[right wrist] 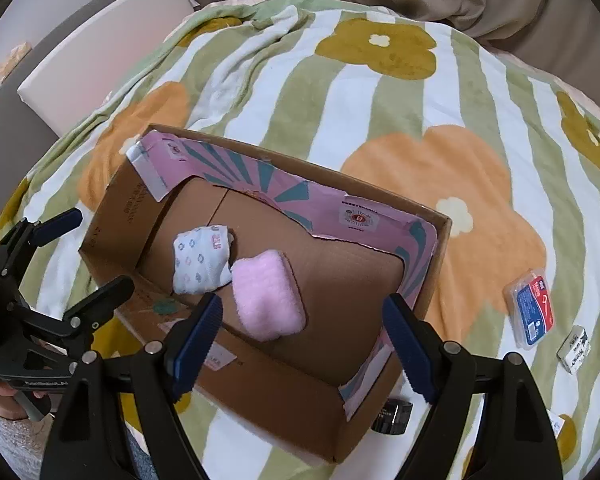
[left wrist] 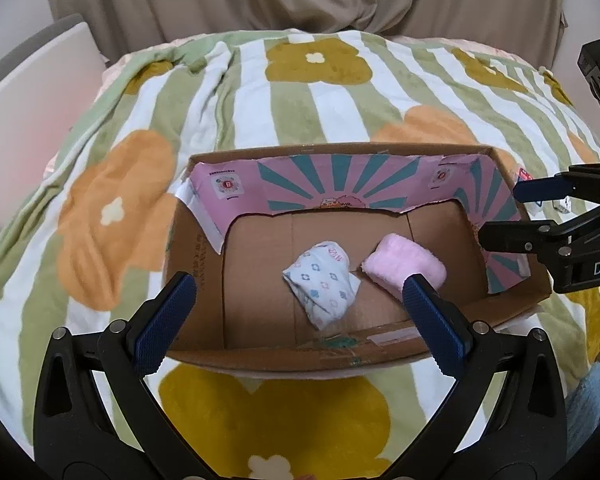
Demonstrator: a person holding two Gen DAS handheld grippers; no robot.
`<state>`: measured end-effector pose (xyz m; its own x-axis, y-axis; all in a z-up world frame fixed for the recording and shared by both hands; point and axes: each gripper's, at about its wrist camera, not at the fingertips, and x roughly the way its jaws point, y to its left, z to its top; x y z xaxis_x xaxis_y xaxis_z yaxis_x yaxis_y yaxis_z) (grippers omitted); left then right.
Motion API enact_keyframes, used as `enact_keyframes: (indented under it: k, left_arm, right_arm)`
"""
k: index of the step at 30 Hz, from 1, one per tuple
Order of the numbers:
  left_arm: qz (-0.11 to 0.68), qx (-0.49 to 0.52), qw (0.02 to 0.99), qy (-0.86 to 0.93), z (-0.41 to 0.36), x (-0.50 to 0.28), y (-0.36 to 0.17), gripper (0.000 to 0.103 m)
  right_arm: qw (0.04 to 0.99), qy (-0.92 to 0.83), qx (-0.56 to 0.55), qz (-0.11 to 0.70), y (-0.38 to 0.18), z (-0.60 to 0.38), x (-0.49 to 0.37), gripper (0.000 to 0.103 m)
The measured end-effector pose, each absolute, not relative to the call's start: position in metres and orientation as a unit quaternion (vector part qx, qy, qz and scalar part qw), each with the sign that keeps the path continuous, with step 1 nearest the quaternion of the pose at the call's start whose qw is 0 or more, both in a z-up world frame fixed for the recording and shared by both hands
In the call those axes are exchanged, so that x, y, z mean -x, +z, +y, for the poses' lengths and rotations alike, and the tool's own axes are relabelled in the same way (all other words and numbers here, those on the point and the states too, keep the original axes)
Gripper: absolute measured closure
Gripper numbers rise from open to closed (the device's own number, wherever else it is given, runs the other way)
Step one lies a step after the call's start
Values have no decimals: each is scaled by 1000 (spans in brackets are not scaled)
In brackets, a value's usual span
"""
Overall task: Organize objects
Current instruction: 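Withdraw both tools from the box and move toward the remaining items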
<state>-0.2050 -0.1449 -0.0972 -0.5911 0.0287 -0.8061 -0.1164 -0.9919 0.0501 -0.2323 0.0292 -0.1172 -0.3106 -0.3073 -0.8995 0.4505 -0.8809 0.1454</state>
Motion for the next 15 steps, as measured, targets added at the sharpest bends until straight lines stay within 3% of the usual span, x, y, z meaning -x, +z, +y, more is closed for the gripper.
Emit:
enact_keyframes:
  k: [15]
  left_arm:
    - [20,414,56,908,-125,164,-38,0]
  right_arm:
    - [242,-837,-488,53,-58,42,195,24]
